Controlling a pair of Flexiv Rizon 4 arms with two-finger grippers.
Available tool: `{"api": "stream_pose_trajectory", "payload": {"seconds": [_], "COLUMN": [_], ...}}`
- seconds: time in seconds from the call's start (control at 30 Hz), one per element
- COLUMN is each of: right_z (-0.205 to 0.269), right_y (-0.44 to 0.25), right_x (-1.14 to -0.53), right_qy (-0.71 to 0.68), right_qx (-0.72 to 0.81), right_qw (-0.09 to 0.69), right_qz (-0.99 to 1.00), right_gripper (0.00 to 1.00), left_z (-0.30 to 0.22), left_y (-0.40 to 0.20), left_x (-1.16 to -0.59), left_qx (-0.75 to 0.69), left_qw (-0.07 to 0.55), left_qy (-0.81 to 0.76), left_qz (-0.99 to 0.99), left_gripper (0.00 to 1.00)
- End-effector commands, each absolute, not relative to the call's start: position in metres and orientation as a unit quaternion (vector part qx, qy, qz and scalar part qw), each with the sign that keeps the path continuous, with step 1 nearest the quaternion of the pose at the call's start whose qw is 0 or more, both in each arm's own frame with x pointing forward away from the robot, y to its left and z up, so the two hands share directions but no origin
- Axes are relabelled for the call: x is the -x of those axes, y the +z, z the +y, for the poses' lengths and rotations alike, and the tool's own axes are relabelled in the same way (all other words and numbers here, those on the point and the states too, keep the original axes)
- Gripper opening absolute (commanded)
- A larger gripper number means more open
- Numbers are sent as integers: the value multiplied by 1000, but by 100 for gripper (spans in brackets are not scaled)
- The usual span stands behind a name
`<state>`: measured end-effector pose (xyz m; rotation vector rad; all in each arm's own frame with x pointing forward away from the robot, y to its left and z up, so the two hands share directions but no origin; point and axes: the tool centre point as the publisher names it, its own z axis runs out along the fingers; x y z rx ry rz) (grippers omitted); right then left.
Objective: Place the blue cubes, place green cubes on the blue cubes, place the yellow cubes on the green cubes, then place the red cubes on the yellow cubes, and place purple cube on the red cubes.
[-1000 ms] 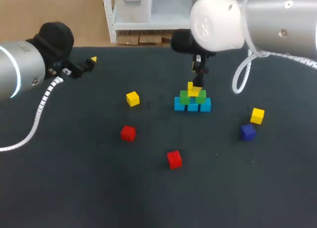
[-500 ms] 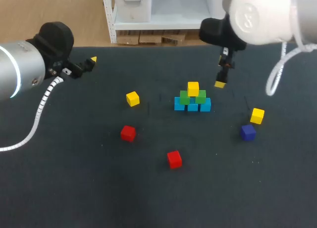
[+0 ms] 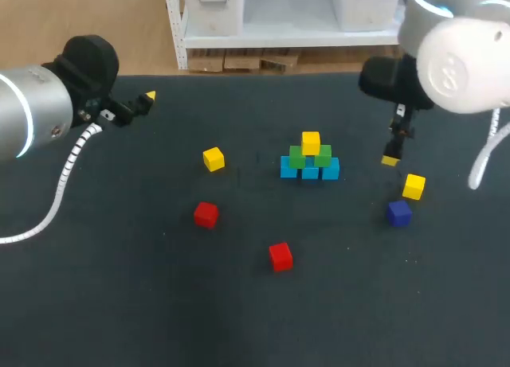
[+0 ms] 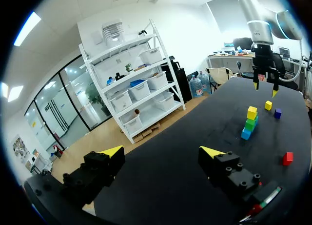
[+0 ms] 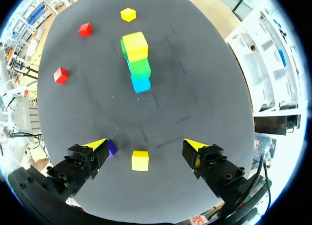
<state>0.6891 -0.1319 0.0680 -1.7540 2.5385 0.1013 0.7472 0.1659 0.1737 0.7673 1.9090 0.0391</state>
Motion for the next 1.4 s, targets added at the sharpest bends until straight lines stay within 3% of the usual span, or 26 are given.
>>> {"api": "stream_pose_trajectory", "payload": {"seconds": [0.03,0.47,1.4], "right_z": [-144,-174,-176], "right_y": [64,42,-4], "right_x": [-678,-665,-661], "right_qy": [17,7,39], "right_qx": [563,559,579], "right_qw": [51,15,-40], "right_qz": [825,829,813], "right_gripper": [100,100,98], "left_z": [165,165,165], "left_y": [173,173,173], "left_x": [-747,-747,-747], "left_qx": [-319,-319,-319], "left_qw": [517,517,517], "left_qy": [18,18,18], "left_qz": [794,794,794], "left_gripper": [100,100,100]}}
